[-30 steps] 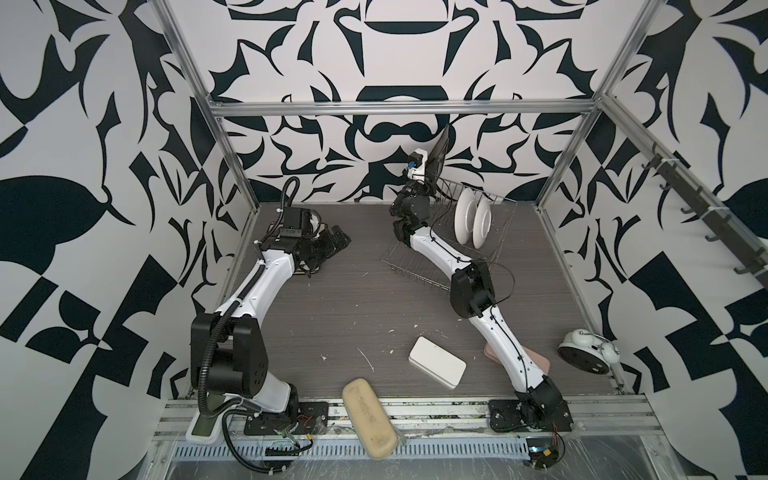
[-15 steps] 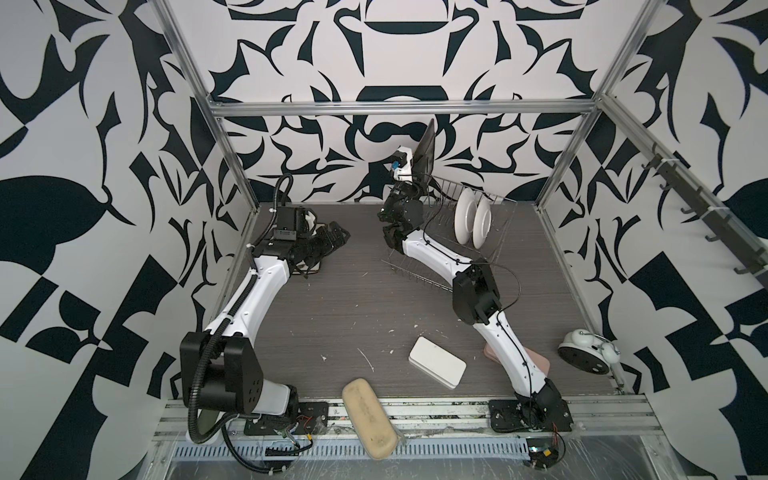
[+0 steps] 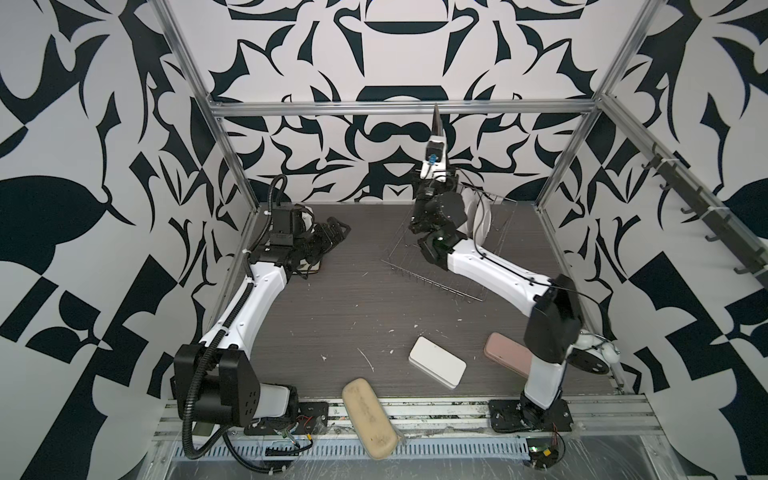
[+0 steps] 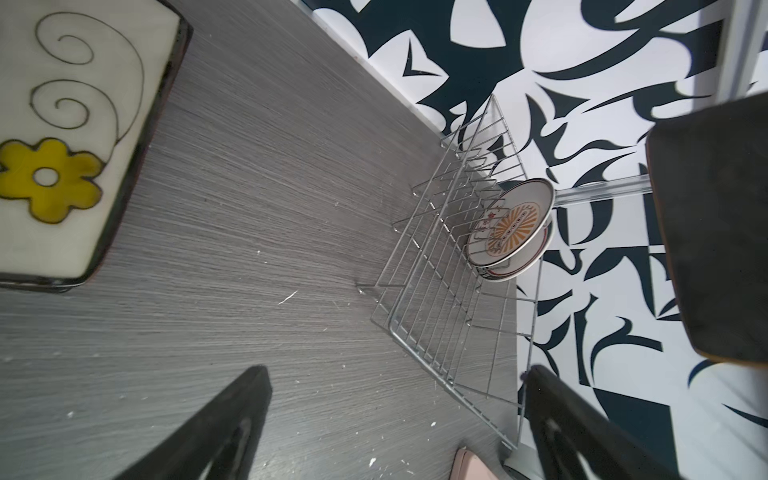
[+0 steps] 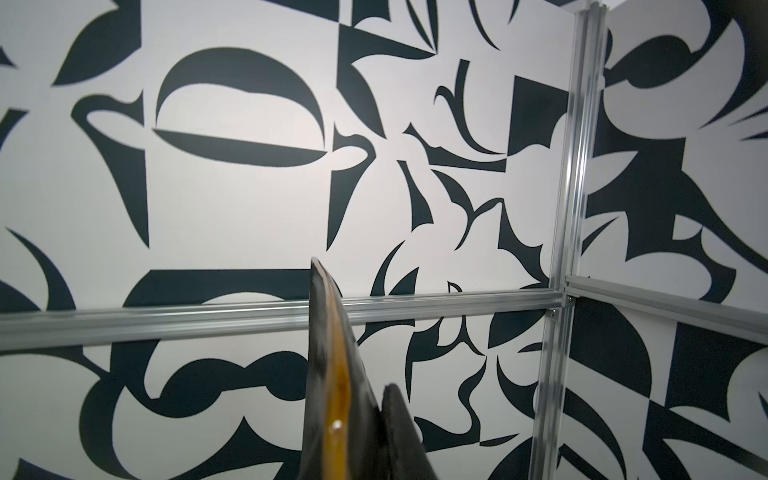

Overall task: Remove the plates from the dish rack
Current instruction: 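Swing the dark plate toward the left gripper while the left gripper reaches for it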

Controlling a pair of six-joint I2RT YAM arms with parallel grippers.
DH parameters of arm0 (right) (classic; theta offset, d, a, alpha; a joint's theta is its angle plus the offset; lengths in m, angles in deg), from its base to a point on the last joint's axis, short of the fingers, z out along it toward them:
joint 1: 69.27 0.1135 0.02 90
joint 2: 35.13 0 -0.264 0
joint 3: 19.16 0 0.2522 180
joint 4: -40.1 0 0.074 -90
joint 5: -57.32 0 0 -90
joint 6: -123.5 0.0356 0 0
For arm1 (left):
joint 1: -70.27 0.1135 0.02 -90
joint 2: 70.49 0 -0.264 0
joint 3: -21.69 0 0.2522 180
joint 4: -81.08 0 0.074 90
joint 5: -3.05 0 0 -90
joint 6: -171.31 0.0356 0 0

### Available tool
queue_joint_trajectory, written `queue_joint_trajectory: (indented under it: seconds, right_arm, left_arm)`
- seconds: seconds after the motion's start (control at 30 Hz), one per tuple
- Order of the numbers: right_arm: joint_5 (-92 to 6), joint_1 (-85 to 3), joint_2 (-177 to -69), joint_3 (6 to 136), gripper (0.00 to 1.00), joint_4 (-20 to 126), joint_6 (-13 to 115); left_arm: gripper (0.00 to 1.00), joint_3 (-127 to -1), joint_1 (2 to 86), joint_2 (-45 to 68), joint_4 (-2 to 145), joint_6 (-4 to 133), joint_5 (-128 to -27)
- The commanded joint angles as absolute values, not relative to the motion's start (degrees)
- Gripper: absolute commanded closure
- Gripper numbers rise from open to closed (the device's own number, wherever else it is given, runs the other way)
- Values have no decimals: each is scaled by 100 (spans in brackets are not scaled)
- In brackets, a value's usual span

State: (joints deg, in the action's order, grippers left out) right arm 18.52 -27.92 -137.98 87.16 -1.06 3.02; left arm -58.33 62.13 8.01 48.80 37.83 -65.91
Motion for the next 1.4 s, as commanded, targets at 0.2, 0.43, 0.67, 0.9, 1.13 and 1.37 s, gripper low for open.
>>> queue_joint_trajectory:
  seconds: [0.2, 0.43, 0.67, 0.9, 1.13, 1.37]
  right_arm:
    - [-155, -4275, -11297, 7199, 100, 2134, 6496]
    - [-1086, -4965, -10667, 6266, 100, 2157, 8072]
    - [-1646, -5029, -10368, 5485, 100, 1652, 8871]
    - [-1959, -5031, -10698, 4731, 100, 292, 10155]
    - [-2100, -4879, -11023, 4590, 100, -103, 10752]
    - [-1675, -4453, -11064, 4397, 100, -222, 10812]
  left_arm:
    - [1, -5495, 6204, 448, 5596, 2940, -6524]
    - [1, -5494, 6011, 489, 5905, 2562, -6436]
    - [1, -5377, 5886, 561, 6423, 2143, -6205]
    - [1, -5096, 5881, 536, 7054, 1662, -6064]
    - [1, -4850, 5804, 532, 7778, 1260, -6029]
    - [1, -4823, 5396, 724, 8390, 1134, -6301]
